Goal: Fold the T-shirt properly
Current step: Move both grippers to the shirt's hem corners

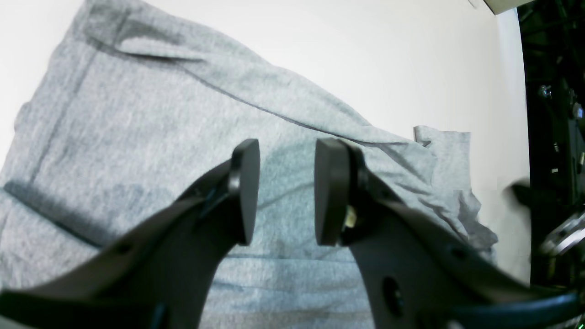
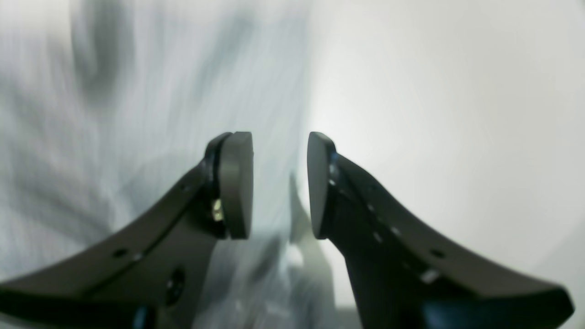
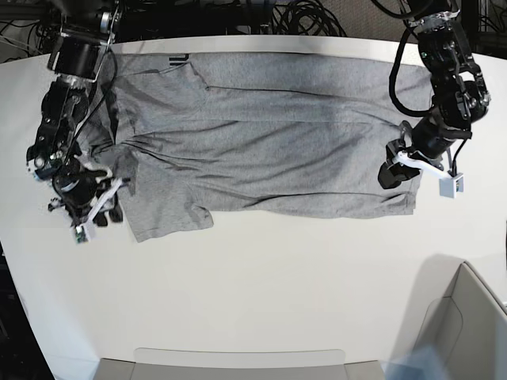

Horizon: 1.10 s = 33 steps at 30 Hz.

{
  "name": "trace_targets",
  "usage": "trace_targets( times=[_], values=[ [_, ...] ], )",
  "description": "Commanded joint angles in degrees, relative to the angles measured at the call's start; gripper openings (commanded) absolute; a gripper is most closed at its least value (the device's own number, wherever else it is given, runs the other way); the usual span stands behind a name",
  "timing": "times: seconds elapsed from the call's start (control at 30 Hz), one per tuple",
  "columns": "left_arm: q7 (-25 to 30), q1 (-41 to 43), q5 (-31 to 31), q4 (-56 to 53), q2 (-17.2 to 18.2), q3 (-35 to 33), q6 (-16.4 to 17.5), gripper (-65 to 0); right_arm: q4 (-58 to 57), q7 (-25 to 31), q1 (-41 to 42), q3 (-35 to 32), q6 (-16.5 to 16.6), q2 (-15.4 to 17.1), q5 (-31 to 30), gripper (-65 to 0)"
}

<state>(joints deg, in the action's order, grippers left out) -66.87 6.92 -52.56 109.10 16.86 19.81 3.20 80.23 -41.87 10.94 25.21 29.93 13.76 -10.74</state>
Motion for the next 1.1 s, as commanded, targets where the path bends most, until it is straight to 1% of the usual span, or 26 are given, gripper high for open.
trace_targets(
  times=[0.0,0.2,0.27,0.33,0.4,0.47,0.57,0.6,0.7,0.77,0.87,0.93,1.07],
  values=[
    [0.81,-0.46,-0.85,0.84,0.68,0.19,0.27,-44.5,-1.32,0.06,2.47,0.24,-0.17,1.05,0.41,-44.8],
    [0.72,-0.28,-0.85,0.84,0.68,0.19,0.27,-44.5,-21.37,0.42,14.60,0.15,-0.17,1.67,3.40,-44.7],
    [0.72,-0.28,-0.85,0.84,0.68,0.19,0.27,-44.5,-27.00,3.23,16.80,-1.61,-0.17,2.20,3.49,-44.7],
    [0.72,-0.28,-0.85,0.84,0.68,0.19,0.27,-44.5,-32.09,6.75,18.12,-5.21,-0.61,2.55,3.49,-44.7],
    [0.81,-0.28,-0.85,0.84,0.68,0.19,0.27,-44.5,-36.05,8.24,19.17,-7.41,-0.61,2.55,3.49,-44.7],
    [0.89,-0.37,-0.85,0.84,0.68,0.54,0.27,-44.3,-39.39,8.50,19.52,-8.11,-0.70,2.37,3.49,-44.7],
    [0.89,-0.63,-0.68,0.84,0.76,0.71,0.09,-44.2,-40.97,8.33,19.43,-8.20,-0.70,1.85,3.31,-44.7],
    [0.89,-0.63,-0.68,0.75,0.94,0.63,-0.78,-43.5,-41.24,8.24,19.08,-8.29,-0.70,1.49,3.31,-44.7],
    [0.81,-1.16,-0.68,-1.45,1.03,0.10,-5.27,-39.0,-40.97,8.24,17.76,-8.29,-0.70,1.05,3.31,-44.7],
    [0.45,-3.97,-0.68,-5.85,1.12,0.10,-6.59,-38.3,-40.89,8.24,17.32,-8.29,-0.70,0.97,3.31,-44.7],
    [0.98,-7.40,-0.76,-13.85,2.35,0.10,-6.76,-38.3,-40.89,8.24,17.06,-8.38,-0.70,1.05,3.31,-44.8],
    [1.68,-10.65,-0.76,-19.56,2.43,0.10,-6.67,-38.3,-40.80,8.24,16.36,-8.38,-0.70,1.23,3.31,-44.8],
    [5.46,-15.05,-0.76,-27.74,3.58,0.01,-6.67,-38.3,-40.80,8.24,16.09,-8.38,-0.61,1.32,3.31,-44.8]
  ],
)
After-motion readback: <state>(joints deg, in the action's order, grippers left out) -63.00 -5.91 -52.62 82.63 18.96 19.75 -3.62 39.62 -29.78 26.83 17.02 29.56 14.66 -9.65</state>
